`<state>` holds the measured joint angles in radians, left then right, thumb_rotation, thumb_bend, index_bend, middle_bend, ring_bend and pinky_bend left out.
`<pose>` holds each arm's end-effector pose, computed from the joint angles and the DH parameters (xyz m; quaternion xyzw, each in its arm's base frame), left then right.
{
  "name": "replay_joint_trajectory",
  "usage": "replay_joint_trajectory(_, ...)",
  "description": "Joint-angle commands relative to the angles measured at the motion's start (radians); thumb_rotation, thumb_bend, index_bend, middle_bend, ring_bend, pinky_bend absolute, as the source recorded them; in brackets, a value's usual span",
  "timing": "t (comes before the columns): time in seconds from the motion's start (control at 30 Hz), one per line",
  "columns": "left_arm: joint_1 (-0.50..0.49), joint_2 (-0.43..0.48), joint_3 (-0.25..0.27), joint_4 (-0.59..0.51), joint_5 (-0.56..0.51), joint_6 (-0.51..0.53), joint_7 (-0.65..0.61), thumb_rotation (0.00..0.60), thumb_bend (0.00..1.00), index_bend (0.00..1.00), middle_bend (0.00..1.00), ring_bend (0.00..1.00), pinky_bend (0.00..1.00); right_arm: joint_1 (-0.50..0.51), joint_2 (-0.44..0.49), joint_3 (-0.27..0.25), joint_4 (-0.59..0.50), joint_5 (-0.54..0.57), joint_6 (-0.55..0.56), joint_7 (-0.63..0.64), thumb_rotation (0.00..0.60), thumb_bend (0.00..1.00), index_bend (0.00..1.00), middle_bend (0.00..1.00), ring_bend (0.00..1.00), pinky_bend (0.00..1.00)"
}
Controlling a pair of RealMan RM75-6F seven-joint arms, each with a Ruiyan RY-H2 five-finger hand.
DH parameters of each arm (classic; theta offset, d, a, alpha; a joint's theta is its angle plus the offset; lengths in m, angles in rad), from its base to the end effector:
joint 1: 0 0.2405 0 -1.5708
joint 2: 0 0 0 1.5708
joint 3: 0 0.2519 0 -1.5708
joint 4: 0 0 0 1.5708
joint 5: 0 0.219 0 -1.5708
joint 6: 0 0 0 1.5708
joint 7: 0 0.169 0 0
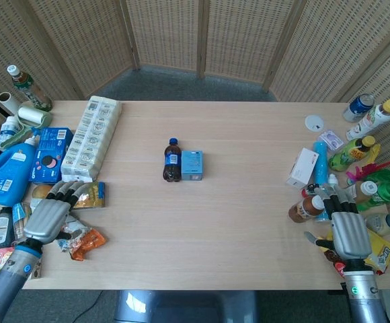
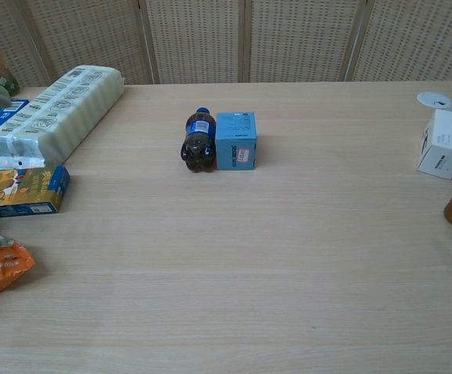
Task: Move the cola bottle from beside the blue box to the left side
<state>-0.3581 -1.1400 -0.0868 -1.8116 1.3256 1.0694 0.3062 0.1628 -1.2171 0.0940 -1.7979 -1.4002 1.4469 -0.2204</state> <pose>-0.2359 0.2690 0.0700 -0.7204 -0.4032 -0.3076 0.4732 -0.2550 -0.2315 0.1089 0.5821 -0.4104 0.4111 0.5690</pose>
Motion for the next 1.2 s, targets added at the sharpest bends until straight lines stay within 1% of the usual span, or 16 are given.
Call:
replay_joint_trajectory(0.03, -0.118, -0.089, -0.049, 0.133, -0.02, -0.114, -0.001, 0.6, 0.21, 0.0, 0.0, 0.0, 0.0, -0.006, 0.006, -0.001, -0.009, 0.003, 0.005, -0.004, 0.592, 0.12, 0.14, 0.0, 0.0, 0.0)
replay_joint_trajectory(0.1, -0.172, -0.14, -0.062, 0.207, -0.008, -0.162, -0.011, 0.6, 0.21, 0.0, 0.0, 0.0, 0.0, -0.013, 0.013, -0.002, -0.017, 0.005, 0.012, -0.008, 0.592, 0.12, 0.14, 0.0, 0.0, 0.0)
replay_joint_trajectory(0.27, -0.277, -0.266, -0.082, 0.388, 0.014, -0.24, -0.051, 0.6, 0.21, 0.0, 0.0, 0.0, 0.0, -0.03, 0.033, -0.001, -0.034, 0.014, 0.03, -0.014, 0.59, 0.12, 0.14, 0.0, 0.0, 0.0)
replay_joint_trajectory(0.5, -0.405, -0.428, -0.112, 0.592, -0.04, -0.35, -0.06, 0.6, 0.21, 0.0, 0.0, 0.0, 0.0, -0.057, 0.054, 0.003, -0.045, 0.029, 0.058, -0.005, 0.591, 0.12, 0.14, 0.0, 0.0, 0.0)
replay_joint_trajectory(0.6, -0.453, -0.488, -0.125, 0.664, -0.062, -0.383, -0.059, 0.6, 0.21, 0.0, 0.0, 0.0, 0.0, -0.067, 0.059, 0.003, -0.047, 0.031, 0.067, 0.003, 0.595, 0.12, 0.14, 0.0, 0.0, 0.0)
replay_joint_trajectory(0.8, -0.531, -0.595, -0.147, 0.79, -0.077, -0.41, -0.085, 0.6, 0.21, 0.0, 0.0, 0.0, 0.0, -0.085, 0.065, 0.004, -0.046, 0.035, 0.083, 0.015, 0.594, 0.12, 0.14, 0.0, 0.0, 0.0)
replay_joint_trajectory(1.2, -0.673, -0.751, -0.17, 1.031, -0.092, -0.494, -0.134, 0.6, 0.21, 0.0, 0.0, 0.0, 0.0, -0.13, 0.078, 0.005, -0.042, 0.031, 0.134, 0.049, 0.593, 0.11, 0.14, 0.0, 0.0, 0.0)
